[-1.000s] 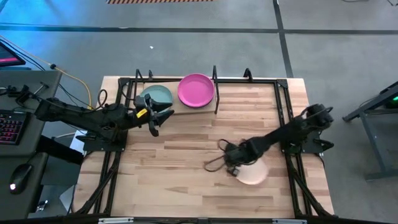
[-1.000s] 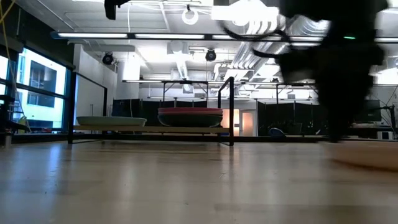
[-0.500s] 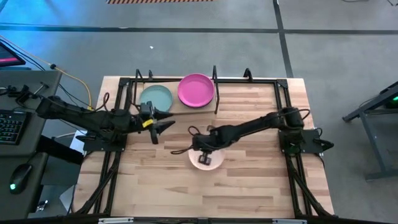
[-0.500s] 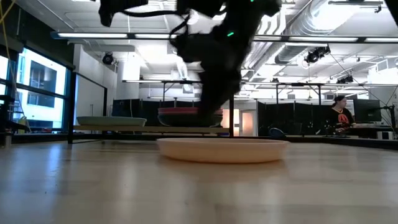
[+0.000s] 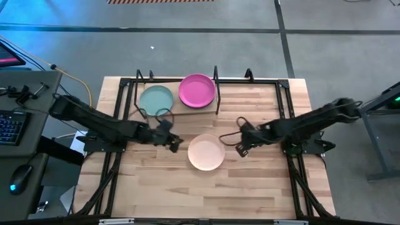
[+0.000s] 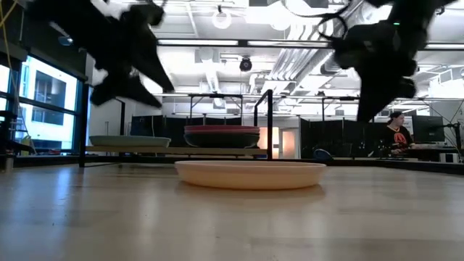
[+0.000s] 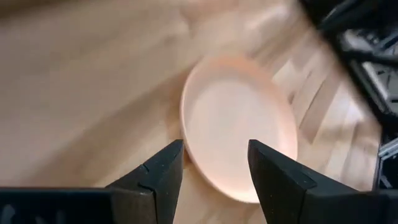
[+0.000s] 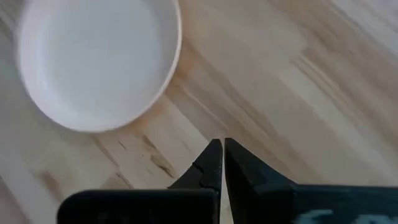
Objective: Place and stack plates onto a shelf
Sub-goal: Stack the light orange plate on top of the green plate on the shelf
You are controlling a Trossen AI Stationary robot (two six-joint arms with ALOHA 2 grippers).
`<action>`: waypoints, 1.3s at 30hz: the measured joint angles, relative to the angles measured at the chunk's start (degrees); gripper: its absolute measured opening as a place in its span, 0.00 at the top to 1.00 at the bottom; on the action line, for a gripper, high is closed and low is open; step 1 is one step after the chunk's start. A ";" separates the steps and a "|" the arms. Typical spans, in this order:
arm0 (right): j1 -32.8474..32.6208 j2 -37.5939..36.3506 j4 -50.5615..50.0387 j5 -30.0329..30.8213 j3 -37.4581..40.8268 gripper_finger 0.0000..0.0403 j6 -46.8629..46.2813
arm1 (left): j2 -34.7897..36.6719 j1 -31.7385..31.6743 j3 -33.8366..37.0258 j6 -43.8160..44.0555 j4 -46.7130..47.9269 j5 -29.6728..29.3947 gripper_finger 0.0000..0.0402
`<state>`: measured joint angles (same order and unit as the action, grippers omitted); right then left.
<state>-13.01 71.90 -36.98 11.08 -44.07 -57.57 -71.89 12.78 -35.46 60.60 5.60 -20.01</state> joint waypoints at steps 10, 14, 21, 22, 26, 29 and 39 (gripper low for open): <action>-1.36 -6.80 9.37 2.49 9.33 1.00 -6.70 | -21.25 -4.37 -11.35 0.91 0.77 6.60 0.58; -1.53 -6.49 10.14 2.50 9.31 1.00 -5.63 | -25.90 -6.09 -15.61 0.85 8.90 7.52 0.58; -1.67 -6.27 10.78 2.86 9.31 1.00 -2.63 | -30.05 -6.38 -17.59 1.04 6.94 10.73 0.58; -1.67 -6.26 10.98 2.91 9.31 1.00 -2.40 | -30.50 -6.24 -17.59 1.37 6.82 10.98 0.58; -1.67 -6.25 11.04 4.02 9.31 1.00 -2.35 | -31.84 -6.21 -17.79 1.68 6.43 12.09 0.60; -1.67 -6.25 11.12 5.03 9.31 1.00 -2.35 | -31.39 -6.34 -17.73 0.69 6.67 13.21 0.70; -1.65 -6.25 11.18 8.09 9.31 1.00 -1.92 | -21.44 -10.15 -17.45 -6.48 13.44 15.16 0.99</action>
<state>-14.66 65.65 -25.80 19.16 -34.76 -59.49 -93.33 2.63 -52.92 54.12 19.04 -4.84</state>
